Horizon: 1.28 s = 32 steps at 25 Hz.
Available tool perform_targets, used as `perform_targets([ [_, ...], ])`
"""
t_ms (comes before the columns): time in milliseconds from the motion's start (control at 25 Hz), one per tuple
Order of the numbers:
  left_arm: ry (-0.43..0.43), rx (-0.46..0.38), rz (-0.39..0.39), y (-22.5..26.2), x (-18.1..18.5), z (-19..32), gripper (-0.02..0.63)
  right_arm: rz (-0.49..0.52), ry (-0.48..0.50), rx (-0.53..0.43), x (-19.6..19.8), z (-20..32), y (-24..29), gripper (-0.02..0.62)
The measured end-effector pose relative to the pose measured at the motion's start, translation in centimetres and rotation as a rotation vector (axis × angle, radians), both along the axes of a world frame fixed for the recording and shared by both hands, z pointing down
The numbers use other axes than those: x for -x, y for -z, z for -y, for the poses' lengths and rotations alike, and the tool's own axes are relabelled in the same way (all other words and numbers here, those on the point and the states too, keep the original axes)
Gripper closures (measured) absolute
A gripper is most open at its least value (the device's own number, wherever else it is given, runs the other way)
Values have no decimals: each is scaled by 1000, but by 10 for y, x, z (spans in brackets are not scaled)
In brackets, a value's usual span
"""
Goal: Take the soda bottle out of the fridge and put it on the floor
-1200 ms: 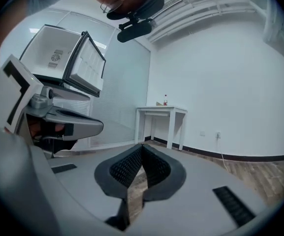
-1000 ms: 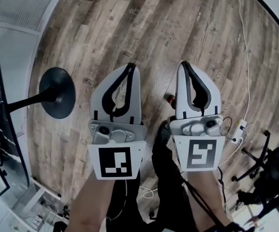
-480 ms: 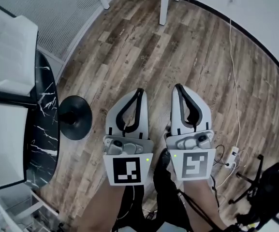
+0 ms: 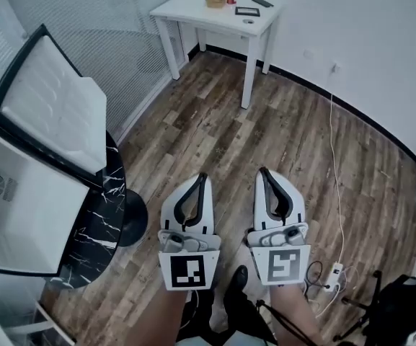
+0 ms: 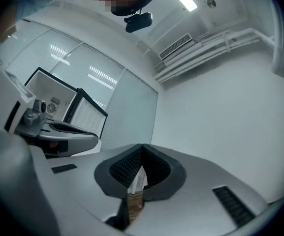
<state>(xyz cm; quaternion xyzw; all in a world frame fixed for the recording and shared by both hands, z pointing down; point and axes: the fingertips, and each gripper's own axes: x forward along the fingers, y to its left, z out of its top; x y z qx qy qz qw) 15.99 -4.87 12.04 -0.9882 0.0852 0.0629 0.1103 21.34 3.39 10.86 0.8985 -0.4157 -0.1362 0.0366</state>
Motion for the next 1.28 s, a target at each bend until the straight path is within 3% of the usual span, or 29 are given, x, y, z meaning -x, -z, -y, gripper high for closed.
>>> perform_targets([
  [600,141,-45,-171,165,82,21,589,-123,51,-51,55,-15,150,582],
  [1280,189,-69,-231,214,114,19,589,-181,98,-86,84,-5,199,583],
])
